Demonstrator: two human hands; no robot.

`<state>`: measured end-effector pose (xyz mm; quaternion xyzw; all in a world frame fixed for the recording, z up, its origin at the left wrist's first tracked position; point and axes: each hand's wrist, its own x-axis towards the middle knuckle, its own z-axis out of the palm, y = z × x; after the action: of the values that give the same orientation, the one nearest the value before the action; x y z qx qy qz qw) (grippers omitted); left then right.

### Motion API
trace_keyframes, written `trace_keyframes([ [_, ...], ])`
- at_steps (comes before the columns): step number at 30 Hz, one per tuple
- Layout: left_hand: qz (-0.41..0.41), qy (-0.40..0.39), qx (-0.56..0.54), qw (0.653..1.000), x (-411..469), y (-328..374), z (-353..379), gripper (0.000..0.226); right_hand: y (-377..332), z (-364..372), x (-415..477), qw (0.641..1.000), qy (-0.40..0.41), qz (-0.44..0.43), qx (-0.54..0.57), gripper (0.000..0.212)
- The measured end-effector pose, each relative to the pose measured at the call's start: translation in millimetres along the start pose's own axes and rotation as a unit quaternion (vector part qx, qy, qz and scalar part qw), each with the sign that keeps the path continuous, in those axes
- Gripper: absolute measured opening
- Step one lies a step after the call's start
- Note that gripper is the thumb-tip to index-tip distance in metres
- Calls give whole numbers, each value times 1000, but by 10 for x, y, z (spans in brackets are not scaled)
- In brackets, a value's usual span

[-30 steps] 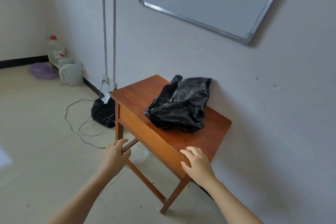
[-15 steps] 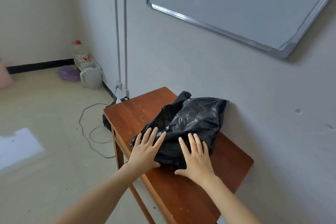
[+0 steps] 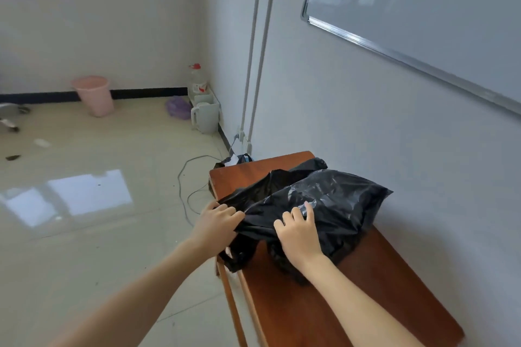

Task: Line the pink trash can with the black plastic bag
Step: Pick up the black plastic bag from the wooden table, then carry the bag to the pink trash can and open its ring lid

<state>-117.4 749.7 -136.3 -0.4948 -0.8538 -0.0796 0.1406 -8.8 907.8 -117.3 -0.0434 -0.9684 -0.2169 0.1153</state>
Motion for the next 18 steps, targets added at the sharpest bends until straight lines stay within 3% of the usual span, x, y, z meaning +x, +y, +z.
trace_keyframes([
  [7, -115, 63, 60, 990, -943, -923, -527, 41, -1008, -300, 788, 986, 84, -143, 21, 25],
  [13, -209, 78, 100, 970, -2160, -1879, -1000, 41, -2314, -857, 1428, 941, 195, -263, 87, 25],
  [18, -289, 81, 154, 942, -3077, -2585, -1224, 58, -3268, -1205, 1886, 908, 255, -306, 128, 24],
])
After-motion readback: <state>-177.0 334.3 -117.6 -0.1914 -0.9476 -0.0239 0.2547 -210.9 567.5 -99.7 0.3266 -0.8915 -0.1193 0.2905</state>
